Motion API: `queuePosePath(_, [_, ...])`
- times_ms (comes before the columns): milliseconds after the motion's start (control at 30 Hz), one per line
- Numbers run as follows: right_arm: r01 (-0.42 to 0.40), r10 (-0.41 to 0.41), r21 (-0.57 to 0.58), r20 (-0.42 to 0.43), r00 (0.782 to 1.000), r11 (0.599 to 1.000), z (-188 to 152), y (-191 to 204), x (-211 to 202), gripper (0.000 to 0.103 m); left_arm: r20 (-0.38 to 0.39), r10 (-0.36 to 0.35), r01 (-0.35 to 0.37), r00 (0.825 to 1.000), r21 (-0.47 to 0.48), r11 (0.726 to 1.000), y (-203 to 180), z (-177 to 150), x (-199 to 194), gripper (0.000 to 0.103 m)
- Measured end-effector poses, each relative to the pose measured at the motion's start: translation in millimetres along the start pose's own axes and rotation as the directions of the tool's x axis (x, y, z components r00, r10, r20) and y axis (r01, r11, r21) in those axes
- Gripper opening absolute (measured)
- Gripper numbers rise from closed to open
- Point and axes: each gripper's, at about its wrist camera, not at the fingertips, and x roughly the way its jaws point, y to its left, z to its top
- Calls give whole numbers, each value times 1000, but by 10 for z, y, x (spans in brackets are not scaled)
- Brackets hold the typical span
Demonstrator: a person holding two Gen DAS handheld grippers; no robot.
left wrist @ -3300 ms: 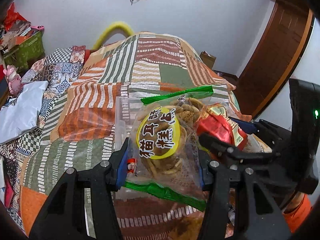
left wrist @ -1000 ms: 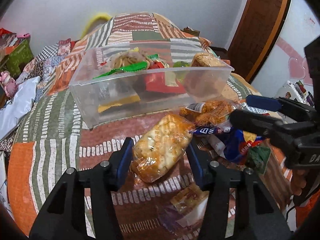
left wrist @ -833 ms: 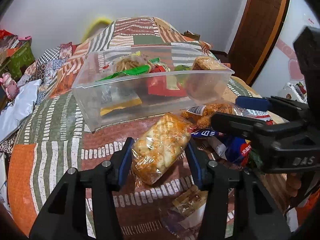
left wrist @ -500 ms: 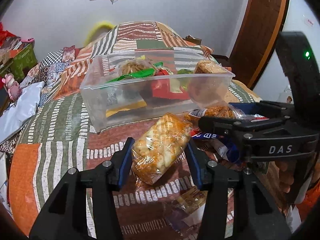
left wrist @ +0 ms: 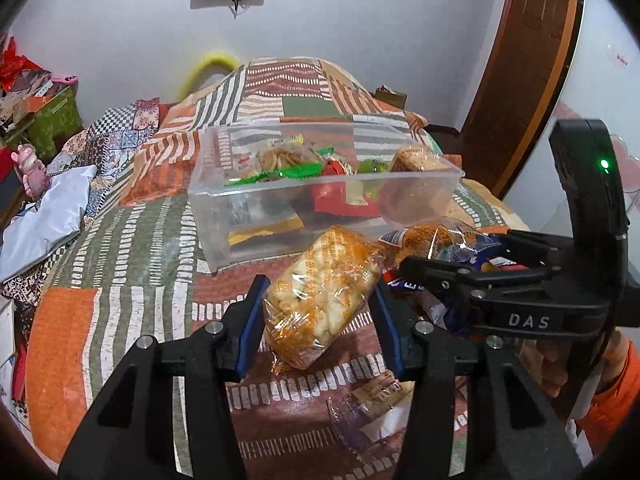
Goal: Organize snacks
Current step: 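Grasp the clear bread-roll pack with the left tool while the right tool grasps the clear cookie pack, then carry both packs over the clear box and release them inside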
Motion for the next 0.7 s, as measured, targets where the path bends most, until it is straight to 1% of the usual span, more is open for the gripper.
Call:
queuePosePath(67, [-4,4,-4,13,1000,1000,7,9,-55,54,10,-1,1,1000,-6,1000,6,22,-44,49])
queuePosePath(133, [-8,9,-7,26,1000,1000,11,12,-111,52,19,0,0,1000,-12,1000,15,44,-86,49])
queuePosePath(233, [-10,11,-11,50,999,1000,16,26,-191,51,36,3,-2,999,-17,1000,31,81,-156,49])
queuePosePath(433, [-39,41,-29,94,995,999,-14,92,-399,50,71,11,-8,997,-38,999,106,184,-301,49])
queuePosePath(600, [-62,68,-47,141,988,997,13,151,-594,50,111,21,-15,994,-60,998,187,316,-429,49])
queuePosePath(700, [-72,80,-54,176,981,996,88,169,-692,50,132,28,-19,991,-68,998,220,390,-484,49])
